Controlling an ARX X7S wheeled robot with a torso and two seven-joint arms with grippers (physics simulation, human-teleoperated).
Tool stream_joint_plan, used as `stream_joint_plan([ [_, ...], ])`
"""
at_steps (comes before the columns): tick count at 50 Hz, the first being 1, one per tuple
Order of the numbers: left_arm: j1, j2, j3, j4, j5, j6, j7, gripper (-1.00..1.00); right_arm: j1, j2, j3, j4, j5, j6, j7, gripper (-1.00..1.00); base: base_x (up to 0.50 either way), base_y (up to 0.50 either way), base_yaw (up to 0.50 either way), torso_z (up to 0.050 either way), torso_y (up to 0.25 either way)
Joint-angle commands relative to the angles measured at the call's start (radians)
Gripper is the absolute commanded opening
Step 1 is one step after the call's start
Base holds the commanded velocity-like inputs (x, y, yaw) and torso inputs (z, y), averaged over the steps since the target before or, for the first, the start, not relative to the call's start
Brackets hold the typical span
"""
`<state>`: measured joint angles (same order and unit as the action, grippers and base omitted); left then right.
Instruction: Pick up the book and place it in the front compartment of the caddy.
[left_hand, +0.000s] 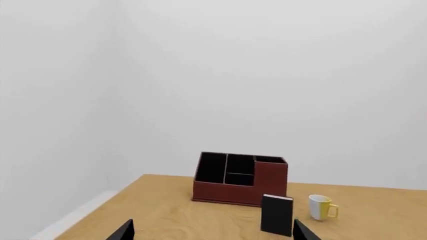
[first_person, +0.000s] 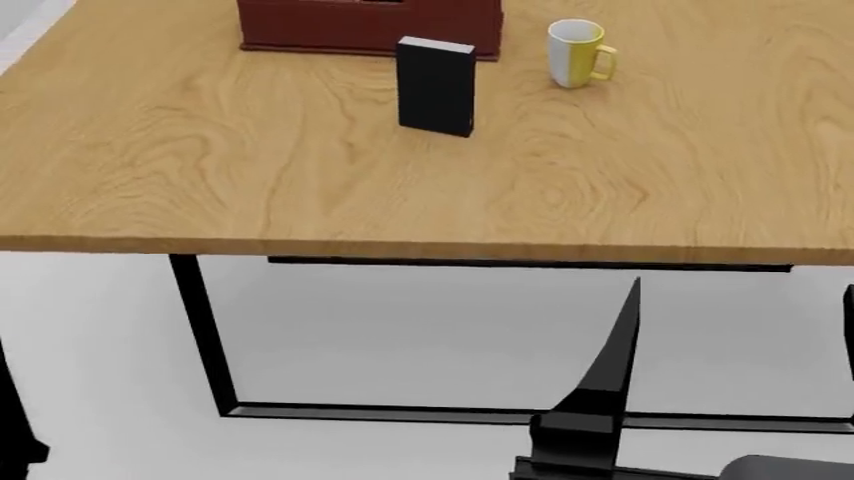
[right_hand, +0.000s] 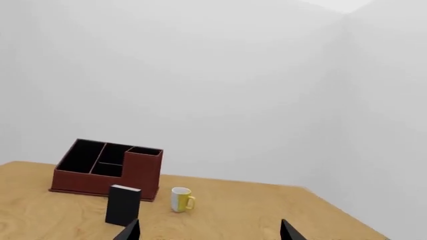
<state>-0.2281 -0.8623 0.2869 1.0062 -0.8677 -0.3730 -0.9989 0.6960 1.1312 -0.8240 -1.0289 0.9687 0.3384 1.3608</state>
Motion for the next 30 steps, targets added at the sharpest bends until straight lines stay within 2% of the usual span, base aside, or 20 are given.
stream_joint_plan([
  [1,-0.013,-0.008,0.021,-0.009,-0.005,0.010,-0.008,1.00,-0.006,0.013,-0.026,0.006,-0.009,-0.035,0.007,1.00,0.16,0.34,0.00,0.000,0.000],
  [30,-0.004,-0.039,0.029,0.006,-0.008,0.043,-0.025,1.00,0.032,0.034,-0.036,-0.003,0.021,-0.045,0.029,1.00,0.24,0.34,0.00,0.000,0.001],
])
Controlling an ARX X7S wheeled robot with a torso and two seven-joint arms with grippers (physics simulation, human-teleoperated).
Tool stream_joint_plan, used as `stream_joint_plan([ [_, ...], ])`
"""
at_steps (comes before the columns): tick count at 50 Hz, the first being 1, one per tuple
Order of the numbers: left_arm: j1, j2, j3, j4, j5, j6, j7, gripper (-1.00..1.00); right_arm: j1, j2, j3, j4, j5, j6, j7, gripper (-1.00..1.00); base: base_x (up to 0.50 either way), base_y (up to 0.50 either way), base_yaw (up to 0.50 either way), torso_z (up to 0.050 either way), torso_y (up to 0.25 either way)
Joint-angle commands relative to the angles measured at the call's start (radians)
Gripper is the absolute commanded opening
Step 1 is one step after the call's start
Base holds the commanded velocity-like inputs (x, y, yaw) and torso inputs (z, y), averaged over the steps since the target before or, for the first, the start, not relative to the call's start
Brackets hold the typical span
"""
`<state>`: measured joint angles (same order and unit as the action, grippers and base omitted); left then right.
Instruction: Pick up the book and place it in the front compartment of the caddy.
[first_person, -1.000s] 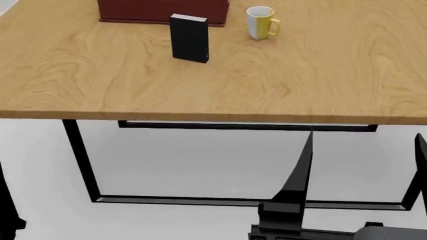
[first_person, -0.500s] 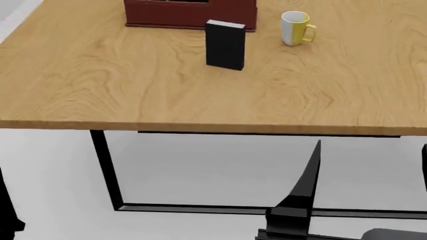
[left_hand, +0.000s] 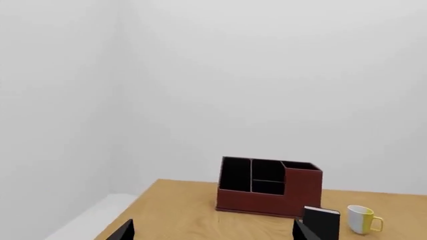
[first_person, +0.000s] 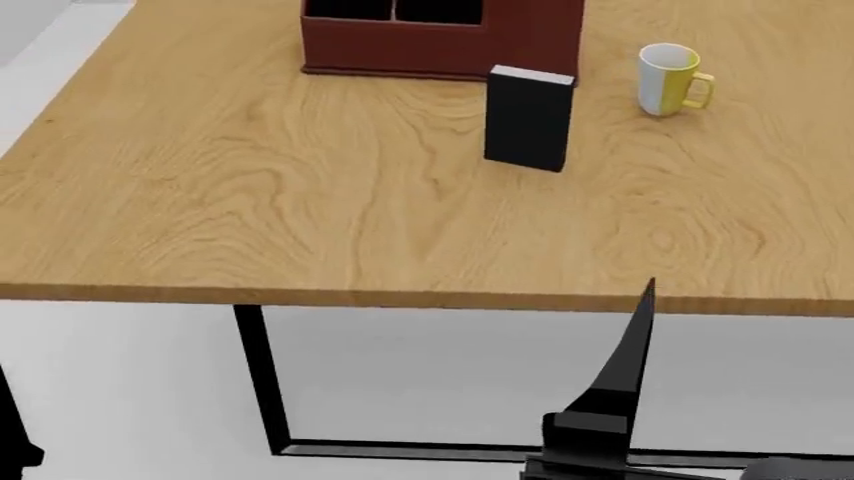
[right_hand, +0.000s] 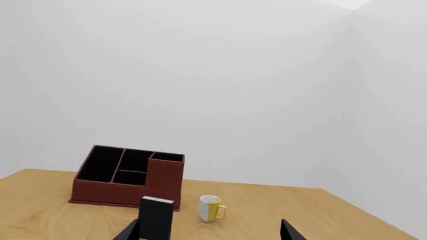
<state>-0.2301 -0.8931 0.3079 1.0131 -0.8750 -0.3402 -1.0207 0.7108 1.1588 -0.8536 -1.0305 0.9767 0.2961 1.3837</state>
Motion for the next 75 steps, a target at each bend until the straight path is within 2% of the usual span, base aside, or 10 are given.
stream_joint_plan([
  [1,-0.002,-0.008,0.008,-0.001,0.000,0.010,-0.003,1.00,0.020,0.007,-0.007,-0.002,0.015,-0.002,0.007,1.00,0.28,0.34,0.00,0.000,0.000],
  [23,-0.023,-0.019,0.023,-0.007,-0.010,0.017,-0.005,1.00,0.030,0.012,-0.016,0.010,0.015,-0.024,0.004,1.00,0.28,0.27,0.00,0.000,0.001],
  [75,-0.009,-0.045,0.039,-0.005,0.002,0.055,-0.023,1.00,0.029,0.023,-0.035,0.006,0.005,-0.041,0.017,1.00,0.37,0.00,0.00,0.000,0.001],
])
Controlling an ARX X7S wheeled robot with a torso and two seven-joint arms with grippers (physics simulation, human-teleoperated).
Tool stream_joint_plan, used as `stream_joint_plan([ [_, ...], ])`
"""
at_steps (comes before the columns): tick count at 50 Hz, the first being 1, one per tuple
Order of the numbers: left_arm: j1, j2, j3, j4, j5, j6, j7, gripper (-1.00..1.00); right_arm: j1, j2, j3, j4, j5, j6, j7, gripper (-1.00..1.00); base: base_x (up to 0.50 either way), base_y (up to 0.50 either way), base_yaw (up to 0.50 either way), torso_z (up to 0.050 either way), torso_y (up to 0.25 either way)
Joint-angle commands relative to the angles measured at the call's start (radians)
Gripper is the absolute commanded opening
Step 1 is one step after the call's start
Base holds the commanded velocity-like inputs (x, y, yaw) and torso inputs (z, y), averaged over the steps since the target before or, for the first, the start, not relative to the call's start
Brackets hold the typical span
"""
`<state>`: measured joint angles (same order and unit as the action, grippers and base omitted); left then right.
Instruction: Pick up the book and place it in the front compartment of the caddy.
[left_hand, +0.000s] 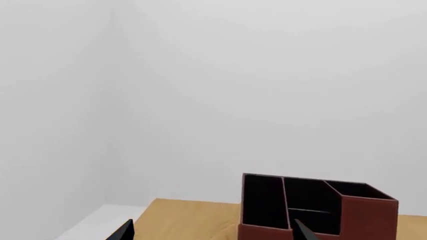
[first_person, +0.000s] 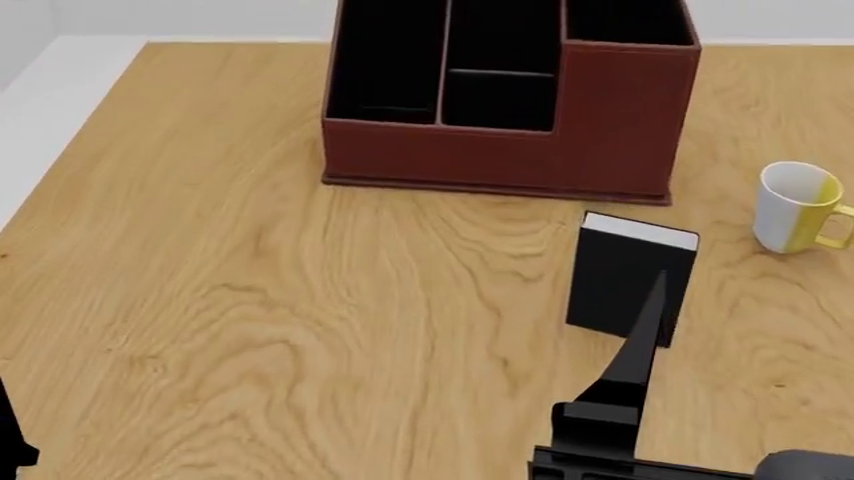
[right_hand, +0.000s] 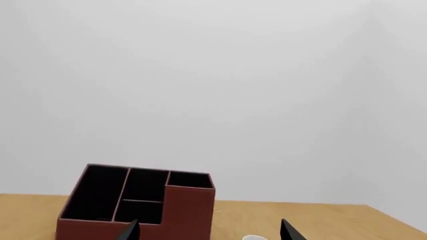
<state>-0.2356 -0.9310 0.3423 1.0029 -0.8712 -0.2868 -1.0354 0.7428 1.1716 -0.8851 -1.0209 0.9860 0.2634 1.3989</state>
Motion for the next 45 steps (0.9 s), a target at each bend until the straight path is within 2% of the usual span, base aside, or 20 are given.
stream_joint_plan([
  [1,-0.005,-0.006,0.006,0.005,-0.002,0.001,-0.009,1.00,-0.006,0.014,-0.004,-0.005,-0.006,-0.013,0.001,1.00,0.39,0.00,0.00,0.000,0.000],
  [45,-0.055,-0.010,0.036,-0.002,-0.014,0.002,-0.018,1.00,0.046,0.019,-0.011,-0.009,0.030,0.003,0.003,1.00,0.38,0.00,0.00,0.000,0.001],
])
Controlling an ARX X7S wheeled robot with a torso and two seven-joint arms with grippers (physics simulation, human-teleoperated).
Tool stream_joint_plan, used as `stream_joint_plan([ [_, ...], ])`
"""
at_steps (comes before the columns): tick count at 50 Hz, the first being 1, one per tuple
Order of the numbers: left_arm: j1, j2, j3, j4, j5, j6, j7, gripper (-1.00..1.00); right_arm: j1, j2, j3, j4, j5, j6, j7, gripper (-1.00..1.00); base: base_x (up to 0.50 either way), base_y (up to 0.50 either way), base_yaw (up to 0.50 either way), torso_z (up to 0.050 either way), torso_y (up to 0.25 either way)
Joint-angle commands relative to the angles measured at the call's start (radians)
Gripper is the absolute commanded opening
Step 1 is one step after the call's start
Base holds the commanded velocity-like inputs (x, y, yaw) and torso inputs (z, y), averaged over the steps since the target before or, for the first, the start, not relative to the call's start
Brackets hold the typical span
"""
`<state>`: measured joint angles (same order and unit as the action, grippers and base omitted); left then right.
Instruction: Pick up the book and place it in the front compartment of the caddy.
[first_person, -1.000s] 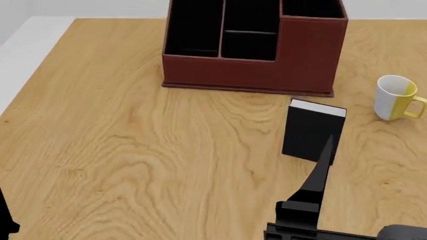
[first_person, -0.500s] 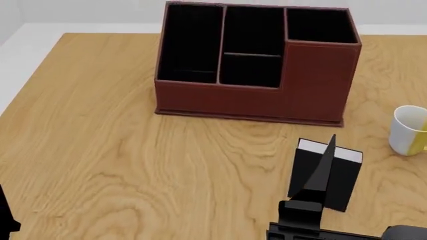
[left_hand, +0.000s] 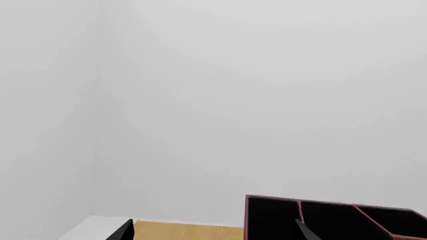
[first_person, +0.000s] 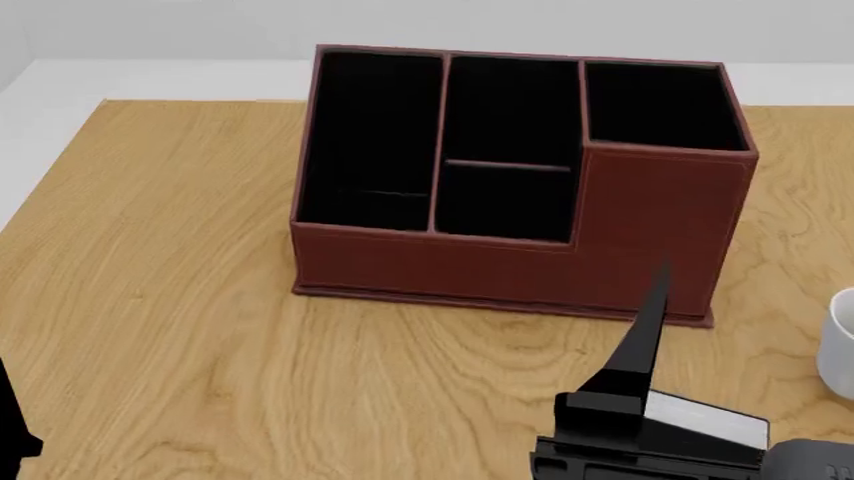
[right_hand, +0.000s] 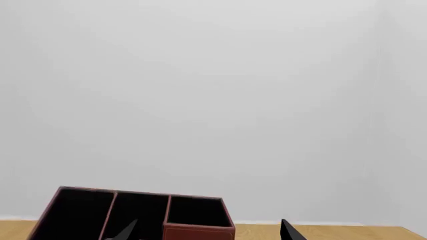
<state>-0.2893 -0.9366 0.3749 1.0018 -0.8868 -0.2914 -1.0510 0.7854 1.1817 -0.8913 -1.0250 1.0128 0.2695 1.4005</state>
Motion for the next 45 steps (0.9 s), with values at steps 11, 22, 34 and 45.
stream_joint_plan([
  [11,0.009,-0.008,0.007,-0.006,0.010,0.019,0.000,1.00,0.015,0.010,-0.015,-0.007,0.005,-0.003,0.004,1.00,0.38,0.00,0.00,0.000,0.002],
  [22,0.023,-0.022,0.004,0.003,0.011,0.032,-0.008,1.00,0.022,0.009,-0.024,-0.004,0.005,-0.004,0.007,1.00,0.38,0.00,0.00,0.000,0.001],
  [34,0.033,-0.024,0.007,-0.004,0.023,0.049,-0.005,1.00,0.047,-0.009,-0.031,-0.001,0.018,0.019,0.021,1.00,0.38,0.00,0.00,0.000,0.002],
  [45,0.030,-0.033,0.009,0.004,0.019,0.050,-0.014,1.00,0.051,-0.011,-0.036,0.000,0.017,0.020,0.021,1.00,0.38,0.00,0.00,0.000,0.002],
])
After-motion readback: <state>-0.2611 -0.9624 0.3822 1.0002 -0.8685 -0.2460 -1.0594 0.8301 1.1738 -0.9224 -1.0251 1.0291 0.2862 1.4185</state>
